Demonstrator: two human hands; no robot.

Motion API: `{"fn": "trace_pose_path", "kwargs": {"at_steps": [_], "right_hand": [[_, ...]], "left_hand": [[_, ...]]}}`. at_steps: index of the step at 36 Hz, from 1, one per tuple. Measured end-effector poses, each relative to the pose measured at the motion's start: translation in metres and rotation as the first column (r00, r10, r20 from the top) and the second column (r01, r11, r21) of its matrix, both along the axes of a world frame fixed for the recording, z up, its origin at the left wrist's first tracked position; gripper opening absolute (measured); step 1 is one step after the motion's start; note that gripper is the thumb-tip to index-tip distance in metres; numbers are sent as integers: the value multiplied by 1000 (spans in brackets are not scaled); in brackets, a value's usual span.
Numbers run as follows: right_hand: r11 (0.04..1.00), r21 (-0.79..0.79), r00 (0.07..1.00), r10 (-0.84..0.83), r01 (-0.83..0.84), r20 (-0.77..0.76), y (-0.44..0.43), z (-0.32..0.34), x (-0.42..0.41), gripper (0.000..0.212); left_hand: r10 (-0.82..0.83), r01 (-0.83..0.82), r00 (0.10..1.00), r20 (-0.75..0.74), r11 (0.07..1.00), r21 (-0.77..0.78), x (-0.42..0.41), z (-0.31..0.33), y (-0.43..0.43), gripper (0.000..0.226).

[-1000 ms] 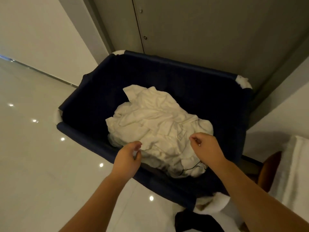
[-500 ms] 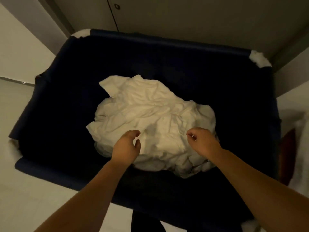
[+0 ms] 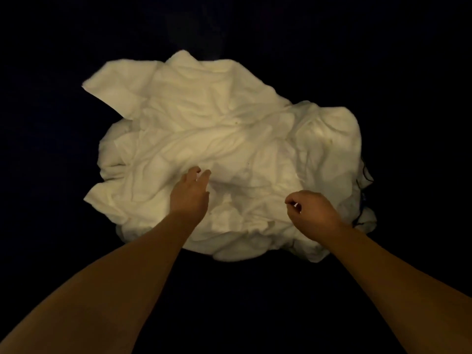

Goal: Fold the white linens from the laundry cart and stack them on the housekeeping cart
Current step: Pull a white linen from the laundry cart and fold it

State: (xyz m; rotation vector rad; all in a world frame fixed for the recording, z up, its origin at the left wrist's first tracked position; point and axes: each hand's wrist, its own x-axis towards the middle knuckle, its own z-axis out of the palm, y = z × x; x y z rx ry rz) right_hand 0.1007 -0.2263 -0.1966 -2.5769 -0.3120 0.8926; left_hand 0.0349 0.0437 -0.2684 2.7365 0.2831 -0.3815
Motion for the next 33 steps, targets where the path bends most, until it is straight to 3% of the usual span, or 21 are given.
{"fn": "trace_pose_path", "kwargs": {"at_steps": [8, 14, 17, 23, 26, 33], "right_hand": [[999, 44, 997, 22, -25, 69, -6, -14, -5, 14], [998, 44, 998, 44, -46, 48, 0, -2, -3, 16], [998, 34, 997, 60, -62, 51, 2, 4, 0, 18], [997, 59, 996, 48, -53, 80, -6, 4, 2, 14], [997, 63, 996, 37, -42, 76, -10, 5, -2, 14], [997, 75, 998, 6, -11, 69, -3, 55, -7, 16]], "left_hand": [[53, -53, 999, -3, 997, -56, 25, -24, 11, 14], [30, -35, 999, -22, 972, -232, 25, -15, 10, 26], [42, -47, 999, -30, 980, -195, 27, -11, 12, 35], [-6, -3, 991, -133, 998, -67, 35, -16, 20, 27], [7, -15, 997, -72, 994, -106, 29, -14, 17, 41], [21, 27, 979, 204, 973, -231, 33, 76, 0, 20]]}}
